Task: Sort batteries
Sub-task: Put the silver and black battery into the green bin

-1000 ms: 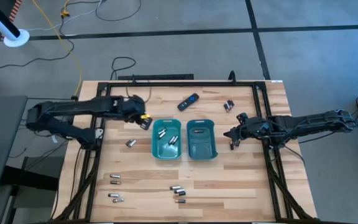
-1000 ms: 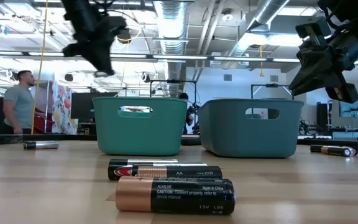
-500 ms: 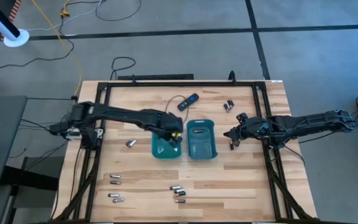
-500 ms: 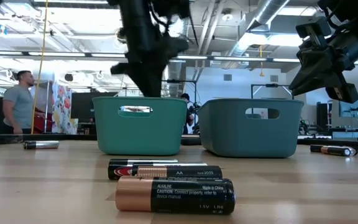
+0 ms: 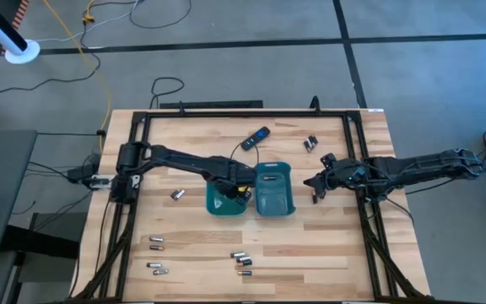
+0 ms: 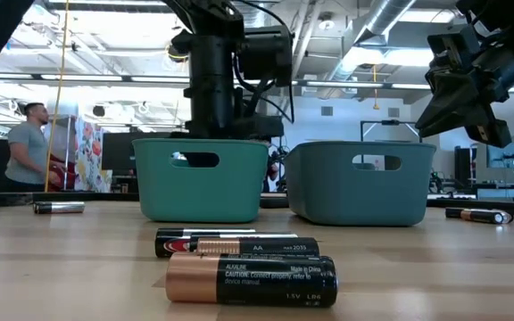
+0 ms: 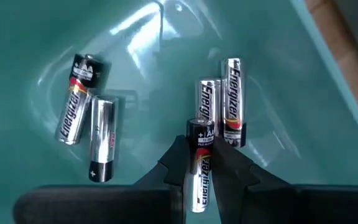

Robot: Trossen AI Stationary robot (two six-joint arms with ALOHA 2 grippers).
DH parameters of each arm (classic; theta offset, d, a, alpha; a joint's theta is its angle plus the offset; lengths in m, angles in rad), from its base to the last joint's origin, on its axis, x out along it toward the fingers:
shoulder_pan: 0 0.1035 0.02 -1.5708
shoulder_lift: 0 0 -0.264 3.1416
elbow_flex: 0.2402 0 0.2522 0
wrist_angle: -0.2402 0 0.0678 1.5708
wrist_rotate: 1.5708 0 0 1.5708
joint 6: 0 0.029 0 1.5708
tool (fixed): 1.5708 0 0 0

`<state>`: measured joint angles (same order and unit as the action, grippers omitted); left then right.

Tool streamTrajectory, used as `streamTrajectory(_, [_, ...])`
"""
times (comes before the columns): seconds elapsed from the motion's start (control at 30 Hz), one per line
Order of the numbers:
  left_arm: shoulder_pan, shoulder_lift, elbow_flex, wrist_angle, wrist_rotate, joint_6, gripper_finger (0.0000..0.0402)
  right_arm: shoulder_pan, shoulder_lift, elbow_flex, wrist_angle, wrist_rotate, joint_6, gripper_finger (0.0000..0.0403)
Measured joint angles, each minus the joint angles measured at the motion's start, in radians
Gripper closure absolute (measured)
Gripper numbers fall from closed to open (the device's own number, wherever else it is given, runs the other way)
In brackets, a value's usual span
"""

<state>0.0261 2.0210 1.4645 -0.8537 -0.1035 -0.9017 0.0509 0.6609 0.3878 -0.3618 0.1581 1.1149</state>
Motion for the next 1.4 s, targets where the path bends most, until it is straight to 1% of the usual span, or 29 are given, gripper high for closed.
streamTrajectory(0.07, [0.001,0.005,0.001,0.000,0.004,0.000,0.0356,0.000,0.000,0.000,0.000,0.000,-0.001,0.0332])
streamTrajectory(0.23, [0.001,0.014,-0.004,0.002,0.004,0.000,0.0287,0.000,0.000,0.000,0.000,0.000,-0.001,0.0332])
streamTrajectory(0.3, [0.002,0.010,-0.004,0.003,0.006,0.000,0.0268,0.000,0.000,0.000,0.000,0.000,-0.014,0.0332])
streamTrajectory(0.37, [0.002,0.009,-0.003,0.005,0.006,0.002,0.0258,0.000,0.000,0.000,0.000,-0.001,-0.024,0.0332])
streamTrajectory(0.47, [0.002,0.005,-0.004,-0.001,0.007,0.007,0.0255,0.000,0.000,0.000,0.000,-0.001,-0.024,0.0332])
streamTrajectory(0.6, [0.002,-0.043,-0.004,-0.003,0.001,0.011,0.0258,0.000,0.000,0.000,0.000,-0.001,-0.024,0.0332])
streamTrajectory(0.77, [0.002,-0.142,-0.004,-0.006,-0.052,0.063,0.0258,0.000,0.000,0.000,-0.001,-0.001,-0.024,0.0332])
streamTrajectory(0.87, [0.005,-0.214,-0.003,-0.039,-0.089,0.092,0.0258,0.000,0.000,0.000,-0.001,-0.001,-0.024,0.0332])
streamTrajectory(1.07, [0.007,-0.375,-0.003,-0.234,-0.230,0.105,0.0258,-0.001,0.000,0.000,0.000,-0.001,-0.024,0.0332])
streamTrajectory(1.2, [0.007,-0.478,-0.006,-0.417,-0.262,0.119,0.0258,-0.002,0.000,0.000,0.000,-0.001,-0.010,0.0332])
streamTrajectory(1.3, [0.007,-0.558,-0.062,-0.485,-0.270,0.102,0.0258,-0.002,0.000,0.000,-0.001,-0.001,0.029,0.0332])
streamTrajectory(1.4, [-0.003,-0.648,-0.172,-0.490,-0.274,0.052,0.0258,-0.002,0.000,0.000,0.000,-0.001,0.039,0.0332])
